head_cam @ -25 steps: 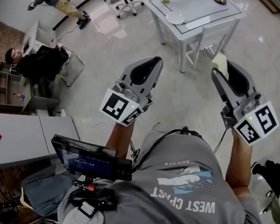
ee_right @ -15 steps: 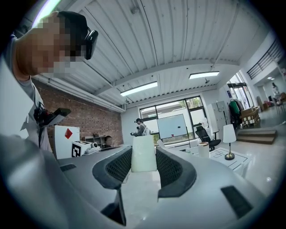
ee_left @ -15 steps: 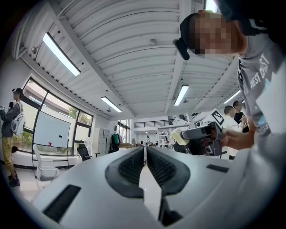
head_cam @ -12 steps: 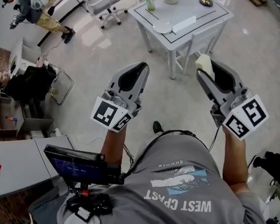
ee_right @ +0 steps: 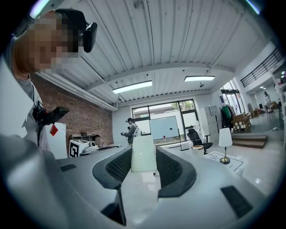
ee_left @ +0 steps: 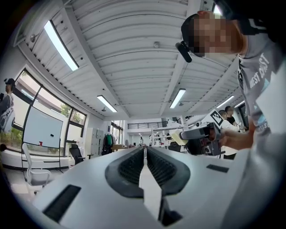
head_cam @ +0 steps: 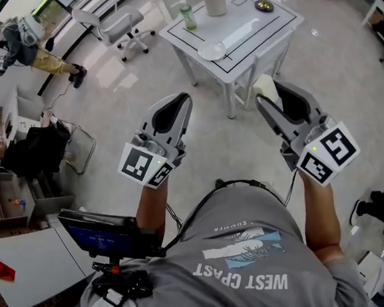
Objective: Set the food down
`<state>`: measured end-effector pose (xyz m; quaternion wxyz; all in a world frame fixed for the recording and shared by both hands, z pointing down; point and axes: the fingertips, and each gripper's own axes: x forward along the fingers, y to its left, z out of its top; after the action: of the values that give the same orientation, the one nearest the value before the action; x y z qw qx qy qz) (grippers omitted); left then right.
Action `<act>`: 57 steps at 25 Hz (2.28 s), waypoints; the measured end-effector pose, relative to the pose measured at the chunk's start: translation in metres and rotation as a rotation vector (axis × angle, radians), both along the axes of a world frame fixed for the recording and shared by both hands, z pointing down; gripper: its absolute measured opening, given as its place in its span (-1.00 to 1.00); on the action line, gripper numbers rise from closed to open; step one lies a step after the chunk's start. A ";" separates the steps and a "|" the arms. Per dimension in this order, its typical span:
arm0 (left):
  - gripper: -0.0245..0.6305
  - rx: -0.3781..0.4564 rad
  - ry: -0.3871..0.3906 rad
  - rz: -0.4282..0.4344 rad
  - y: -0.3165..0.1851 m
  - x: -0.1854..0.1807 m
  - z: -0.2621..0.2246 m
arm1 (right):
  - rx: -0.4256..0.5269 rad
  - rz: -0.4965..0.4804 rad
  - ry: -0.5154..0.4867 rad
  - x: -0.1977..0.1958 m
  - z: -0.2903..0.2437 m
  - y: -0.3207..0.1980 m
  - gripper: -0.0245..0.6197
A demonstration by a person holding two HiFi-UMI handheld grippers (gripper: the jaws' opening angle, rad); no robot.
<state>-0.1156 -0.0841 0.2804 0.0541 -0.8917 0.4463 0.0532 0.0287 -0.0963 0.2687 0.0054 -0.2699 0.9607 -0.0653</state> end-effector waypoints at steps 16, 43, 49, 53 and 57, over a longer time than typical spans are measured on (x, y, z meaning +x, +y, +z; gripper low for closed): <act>-0.89 -0.029 -0.002 -0.028 -0.069 -0.002 0.007 | -0.024 -0.030 0.004 -0.005 0.009 -0.078 -0.41; -0.89 -0.062 -0.003 -0.077 -0.171 -0.014 0.021 | -0.065 -0.083 0.025 -0.027 0.030 -0.196 -0.41; -0.89 -0.050 -0.001 -0.038 -0.195 -0.053 0.019 | -0.066 -0.042 0.050 -0.066 0.033 -0.218 -0.41; -0.89 -0.049 0.008 -0.013 -0.205 -0.074 0.020 | -0.079 -0.013 0.073 -0.088 0.042 -0.230 -0.41; -0.89 -0.054 0.009 0.022 -0.215 -0.080 0.023 | -0.113 0.007 0.085 -0.100 0.051 -0.243 -0.41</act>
<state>-0.1959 -0.2988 0.3037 0.0273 -0.8973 0.4381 0.0459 -0.0709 -0.3395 0.3198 -0.0503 -0.2759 0.9538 -0.1079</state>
